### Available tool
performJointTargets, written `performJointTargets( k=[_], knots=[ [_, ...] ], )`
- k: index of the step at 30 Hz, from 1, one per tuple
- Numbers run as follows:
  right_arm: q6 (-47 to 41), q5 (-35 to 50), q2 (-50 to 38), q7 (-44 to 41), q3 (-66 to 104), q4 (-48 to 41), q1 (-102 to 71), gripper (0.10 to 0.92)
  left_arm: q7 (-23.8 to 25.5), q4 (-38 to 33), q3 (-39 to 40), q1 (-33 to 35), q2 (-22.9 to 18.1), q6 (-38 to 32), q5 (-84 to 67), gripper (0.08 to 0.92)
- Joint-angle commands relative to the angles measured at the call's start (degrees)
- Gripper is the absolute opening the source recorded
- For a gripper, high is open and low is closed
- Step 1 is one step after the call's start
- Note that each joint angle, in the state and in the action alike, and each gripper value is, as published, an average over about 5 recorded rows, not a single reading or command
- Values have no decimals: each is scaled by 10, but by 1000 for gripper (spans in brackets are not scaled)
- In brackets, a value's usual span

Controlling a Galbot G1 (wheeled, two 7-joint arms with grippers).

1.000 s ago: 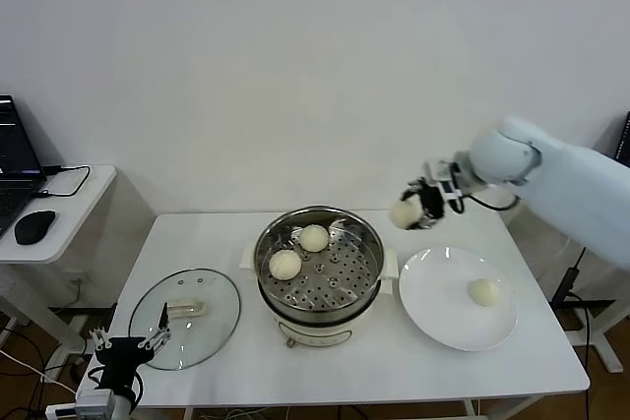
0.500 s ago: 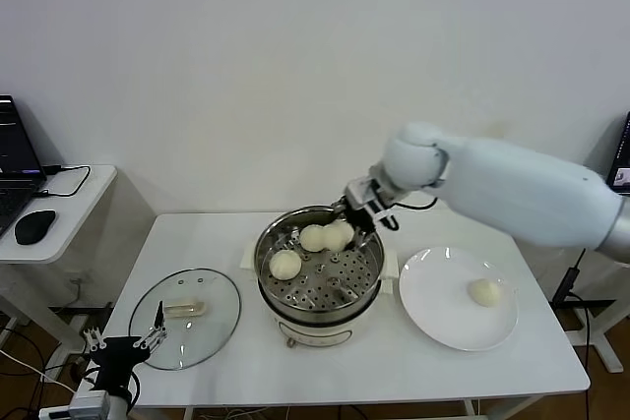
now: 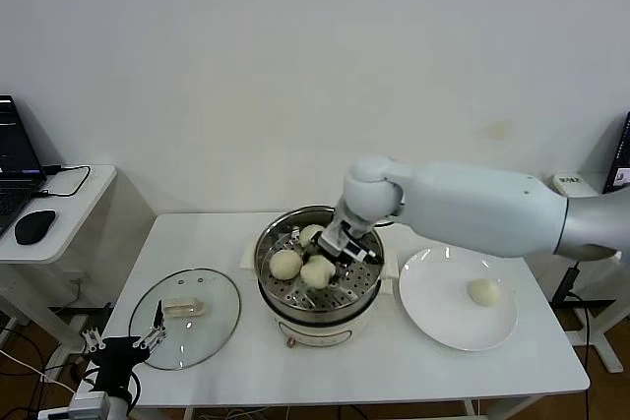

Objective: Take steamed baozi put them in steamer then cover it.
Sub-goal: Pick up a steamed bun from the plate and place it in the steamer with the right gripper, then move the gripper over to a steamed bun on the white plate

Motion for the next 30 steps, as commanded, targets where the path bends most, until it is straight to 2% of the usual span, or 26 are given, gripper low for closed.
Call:
performJointTargets(
  k=[1, 12, 19, 21, 25, 30],
  knots=[
    [74, -52, 20, -10, -27, 6, -2, 619, 0, 1, 0, 0, -1, 0, 0, 823],
    [88, -49, 7, -19, -28, 11, -4, 627, -1, 5, 2, -3, -2, -1, 1, 823],
    [85, -40, -8, -13, -5, 7, -3, 787, 0, 6, 1, -4, 1, -1, 1, 823],
    [78, -33, -18, -13, 10, 4, 2, 810, 0, 6, 0, -5, 2, -1, 1, 823],
    [35, -17, -48, -14, 48, -7, 17, 821, 0, 6, 1, -7, 7, 0, 1, 823],
    [-80, 0, -94, -19, 84, -14, 26, 823, 0, 8, 3, -10, 13, 0, 1, 823]
  ],
)
